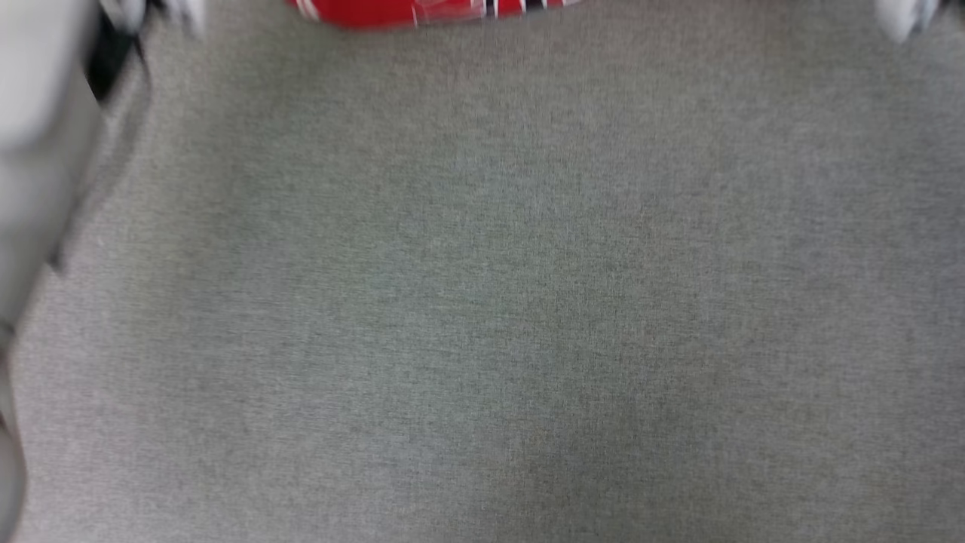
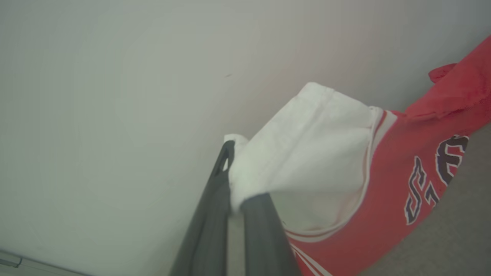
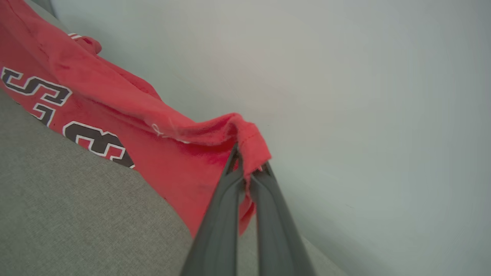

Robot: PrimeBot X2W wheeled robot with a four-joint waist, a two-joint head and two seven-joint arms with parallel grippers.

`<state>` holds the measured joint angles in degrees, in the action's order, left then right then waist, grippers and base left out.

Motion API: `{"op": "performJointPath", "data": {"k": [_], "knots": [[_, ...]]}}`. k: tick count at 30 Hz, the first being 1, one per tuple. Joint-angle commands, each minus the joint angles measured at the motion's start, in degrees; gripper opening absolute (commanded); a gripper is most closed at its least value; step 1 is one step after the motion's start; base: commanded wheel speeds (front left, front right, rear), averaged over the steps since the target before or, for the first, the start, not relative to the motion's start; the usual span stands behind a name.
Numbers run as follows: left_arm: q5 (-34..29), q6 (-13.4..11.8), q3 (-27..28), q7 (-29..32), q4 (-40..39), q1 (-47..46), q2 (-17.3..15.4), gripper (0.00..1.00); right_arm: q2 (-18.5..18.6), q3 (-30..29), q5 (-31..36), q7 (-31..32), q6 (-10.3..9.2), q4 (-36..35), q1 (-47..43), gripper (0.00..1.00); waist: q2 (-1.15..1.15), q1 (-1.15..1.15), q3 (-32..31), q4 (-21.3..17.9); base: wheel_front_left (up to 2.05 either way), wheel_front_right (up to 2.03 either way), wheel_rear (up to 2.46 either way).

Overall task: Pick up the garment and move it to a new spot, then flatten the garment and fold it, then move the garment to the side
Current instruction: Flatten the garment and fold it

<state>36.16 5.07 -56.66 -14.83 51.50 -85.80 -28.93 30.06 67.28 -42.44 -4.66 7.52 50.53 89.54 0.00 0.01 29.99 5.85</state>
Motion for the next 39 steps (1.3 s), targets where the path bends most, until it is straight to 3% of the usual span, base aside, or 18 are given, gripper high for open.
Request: {"op": "performJointPath", "data": {"k": [1,16,27,39], "knots": [[0.6,-0.8,0.5,-0.4,-1.3,3.7,-0.7,0.0,0.6,0.5,-0.8,-1.0,-0.06,-0.7,-2.9,0.0,0.0,-0.01,-1.5,0.1,0.0,0.0,0.0],[6.3,-14.8,6.0,-0.4,-29.1,51.1,-9.4,0.0,9.5,4.3,-7.9,-4.0,-0.05,-12.5,-32.6,0.0,0.0,-0.01,-15.1,-0.2,0.0,0.0,0.0],[10.6,-20.4,1.9,0.8,-40.1,72.3,-13.5,0.0,15.9,3.4,-10.7,-2.0,-0.06,-21.0,-52.9,0.0,0.0,-0.01,-25.3,-1.2,0.0,0.0,0.0],[14.1,-24.7,-1.8,2.4,-47.1,86.4,-16.4,0.0,20.7,-5.9,-10.0,2.8,-0.06,-31.3,-76.9,0.0,0.0,-0.01,-32.1,-1.4,0.0,0.0,0.0]]}}
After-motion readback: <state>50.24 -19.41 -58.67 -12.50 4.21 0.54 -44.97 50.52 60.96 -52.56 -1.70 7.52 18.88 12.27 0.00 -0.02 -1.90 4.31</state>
